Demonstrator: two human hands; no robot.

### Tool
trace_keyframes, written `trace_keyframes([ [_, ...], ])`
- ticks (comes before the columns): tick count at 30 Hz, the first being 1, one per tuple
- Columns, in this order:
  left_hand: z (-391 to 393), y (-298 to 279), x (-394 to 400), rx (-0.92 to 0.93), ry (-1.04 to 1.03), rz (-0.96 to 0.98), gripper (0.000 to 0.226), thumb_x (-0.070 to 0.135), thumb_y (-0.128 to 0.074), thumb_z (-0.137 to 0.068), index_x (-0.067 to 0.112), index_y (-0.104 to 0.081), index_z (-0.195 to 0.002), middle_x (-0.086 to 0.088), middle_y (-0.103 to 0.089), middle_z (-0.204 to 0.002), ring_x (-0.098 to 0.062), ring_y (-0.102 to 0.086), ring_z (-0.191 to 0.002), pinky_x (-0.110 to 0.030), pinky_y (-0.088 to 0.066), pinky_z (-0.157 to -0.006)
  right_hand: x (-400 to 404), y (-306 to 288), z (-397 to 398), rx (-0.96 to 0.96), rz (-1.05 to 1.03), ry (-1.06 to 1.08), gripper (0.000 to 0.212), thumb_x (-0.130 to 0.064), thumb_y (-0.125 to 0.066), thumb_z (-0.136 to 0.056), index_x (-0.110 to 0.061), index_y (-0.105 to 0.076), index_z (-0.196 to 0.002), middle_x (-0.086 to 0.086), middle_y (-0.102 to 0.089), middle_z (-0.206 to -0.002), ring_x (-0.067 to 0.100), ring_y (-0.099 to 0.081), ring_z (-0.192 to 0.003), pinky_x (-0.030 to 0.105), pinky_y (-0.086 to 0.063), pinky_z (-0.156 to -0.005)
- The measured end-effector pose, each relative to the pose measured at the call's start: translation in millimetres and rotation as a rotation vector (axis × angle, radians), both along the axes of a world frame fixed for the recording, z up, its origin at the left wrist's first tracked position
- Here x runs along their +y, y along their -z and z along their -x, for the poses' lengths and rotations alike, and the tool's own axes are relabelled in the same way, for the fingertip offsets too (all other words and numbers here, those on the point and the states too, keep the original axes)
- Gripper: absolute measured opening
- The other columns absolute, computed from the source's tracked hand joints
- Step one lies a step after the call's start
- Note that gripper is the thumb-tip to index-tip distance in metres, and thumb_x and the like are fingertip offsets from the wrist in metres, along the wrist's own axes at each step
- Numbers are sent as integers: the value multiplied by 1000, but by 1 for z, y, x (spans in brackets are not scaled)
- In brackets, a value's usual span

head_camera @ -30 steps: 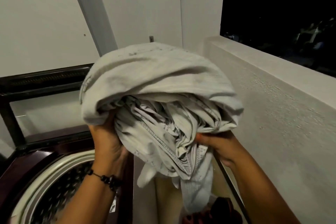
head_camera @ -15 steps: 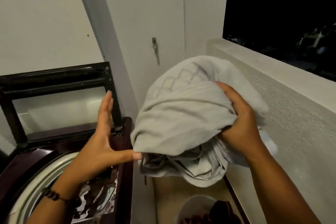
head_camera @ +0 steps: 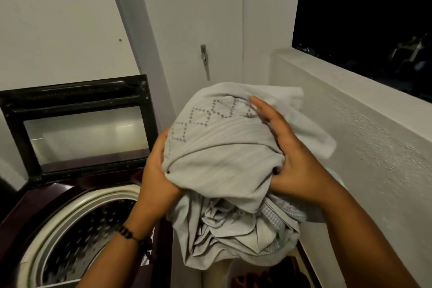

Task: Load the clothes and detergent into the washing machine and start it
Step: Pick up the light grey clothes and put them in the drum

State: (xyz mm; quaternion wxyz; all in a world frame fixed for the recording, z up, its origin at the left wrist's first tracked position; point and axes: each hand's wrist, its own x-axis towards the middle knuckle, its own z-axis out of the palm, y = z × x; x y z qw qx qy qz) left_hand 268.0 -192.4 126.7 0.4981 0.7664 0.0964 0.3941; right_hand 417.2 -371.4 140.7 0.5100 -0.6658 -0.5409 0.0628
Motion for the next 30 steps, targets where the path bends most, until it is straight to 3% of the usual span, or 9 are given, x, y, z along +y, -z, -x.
trace_keyframes([
  [2,3,-1,4,-27,-27,8,67,54,-74,-60,31,-49,-119,37,-63,-108,13,-59,-103,-4,-45,-84,-6,2,-11,-45,91,43,125,-32,-86,-56,-60,-1,-144,-29,5,-157,4,12,-148,49,-7,-117],
  [4,9,-5,6,-46,-58,-17,60,52,-72,-64,32,-48,-116,38,-63,-106,14,-60,-102,-3,-45,-82,-10,9,-23,-23,152,76,132,-55,-84,-46,-62,7,-142,-35,16,-154,0,23,-144,44,-4,-116],
  [7,18,-10,12,-88,-101,-22,50,42,-63,-71,32,-46,-117,39,-61,-109,15,-58,-104,-3,-44,-84,-9,26,-29,168,196,-44,137,-62,-86,-43,-63,9,-141,-37,4,-154,-3,-5,-146,38,-21,-120],
  [9,24,-13,18,-85,-114,-45,48,38,-63,-74,32,-45,-117,41,-60,-110,16,-57,-105,-3,-44,-85,2,39,-23,287,188,-157,140,-65,-86,-43,-58,11,-144,-48,-13,-145,-13,-25,-137,19,-35,-109],
  [13,40,-10,32,-68,-115,-45,48,20,-76,-77,28,-46,-114,40,-62,-104,16,-59,-99,-3,-45,-81,32,59,-9,348,124,-213,141,-42,-88,-52,-43,15,-148,-60,-30,-124,-26,-36,-121,2,-38,-90],
  [16,56,-10,48,-48,-110,-72,47,32,-72,-74,29,-47,-114,35,-63,-106,13,-60,-100,-5,-46,-83,57,68,4,367,81,-194,132,-26,-92,-53,-42,-6,-151,-37,-34,-144,-13,-41,-128,7,-42,-93],
  [21,85,-6,85,-60,-132,-57,50,35,-68,-68,32,-48,-115,33,-64,-109,11,-60,-102,-7,-47,-85,102,71,28,358,5,-68,79,-31,-86,-50,-23,-55,-123,-22,-69,-111,0,-65,-104,12,-50,-79],
  [25,116,6,124,-66,-169,-38,52,35,-66,-72,31,-47,-120,34,-61,-115,11,-57,-108,-7,-44,-89,147,77,55,374,-2,-13,63,-36,-84,-48,-24,-63,-106,-27,-72,-94,-5,-67,-92,10,-50,-72],
  [30,160,34,178,-32,-229,-1,52,35,-64,-74,37,-46,-123,37,-58,-119,14,-54,-112,-5,-41,-92,212,101,94,393,51,-1,54,-31,-85,-57,-22,-64,-106,-28,-71,-87,-15,-63,-88,5,-47,-69],
])
